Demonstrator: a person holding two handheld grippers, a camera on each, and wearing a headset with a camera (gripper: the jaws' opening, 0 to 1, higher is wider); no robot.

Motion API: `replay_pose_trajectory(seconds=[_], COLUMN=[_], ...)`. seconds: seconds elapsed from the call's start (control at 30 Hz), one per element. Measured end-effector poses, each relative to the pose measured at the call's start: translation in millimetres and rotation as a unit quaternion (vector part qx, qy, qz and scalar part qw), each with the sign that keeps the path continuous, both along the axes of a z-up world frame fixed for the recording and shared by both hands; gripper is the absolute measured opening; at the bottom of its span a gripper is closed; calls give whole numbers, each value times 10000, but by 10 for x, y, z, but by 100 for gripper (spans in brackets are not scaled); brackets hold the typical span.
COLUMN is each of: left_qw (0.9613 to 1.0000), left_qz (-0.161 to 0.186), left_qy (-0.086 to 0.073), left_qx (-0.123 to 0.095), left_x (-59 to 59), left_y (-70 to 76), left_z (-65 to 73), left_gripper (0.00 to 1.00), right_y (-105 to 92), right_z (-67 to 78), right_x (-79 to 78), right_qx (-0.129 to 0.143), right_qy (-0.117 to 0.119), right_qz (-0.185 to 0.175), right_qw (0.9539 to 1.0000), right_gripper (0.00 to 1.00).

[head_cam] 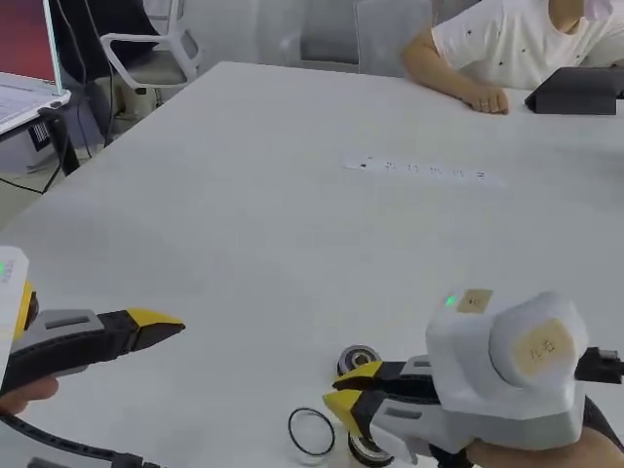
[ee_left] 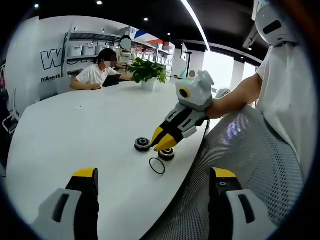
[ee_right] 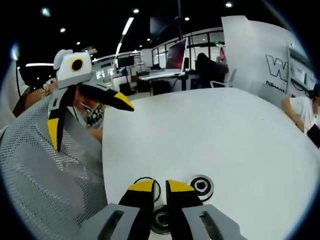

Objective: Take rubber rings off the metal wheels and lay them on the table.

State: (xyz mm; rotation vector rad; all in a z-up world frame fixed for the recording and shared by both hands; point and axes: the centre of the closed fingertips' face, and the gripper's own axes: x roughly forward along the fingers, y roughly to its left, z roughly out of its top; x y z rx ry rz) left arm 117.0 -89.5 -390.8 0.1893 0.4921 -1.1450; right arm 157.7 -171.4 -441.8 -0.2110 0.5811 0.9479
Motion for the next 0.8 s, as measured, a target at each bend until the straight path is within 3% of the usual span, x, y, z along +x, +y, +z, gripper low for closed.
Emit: replay_pose_trajectory(seconds=[0.3,0.6,0.73,0.8], left_qw=[10000,10000,10000,9999], left_qz=[-21,-18,-16,-35], left_qy=[0,-30,-41,-55], left_qx=[27,47,51,80], left_x=[-5,-5,-5,-8], left_y=[-2,1,2,5], left_z=[-9,-8,-5,-7], left_gripper=[89,89,89,89], right_y=[-218,-368,-442,-482], right_z=[218,469,637,678], right_x=[194,281,297,298], right_qx=[124,281,629,677], right_qy=[-284,-595,-652,-611], right_qz=[-387,-618,-773,-811], right_qw=[9988,9959,9929,9925], right_gripper=[6,4,5,5])
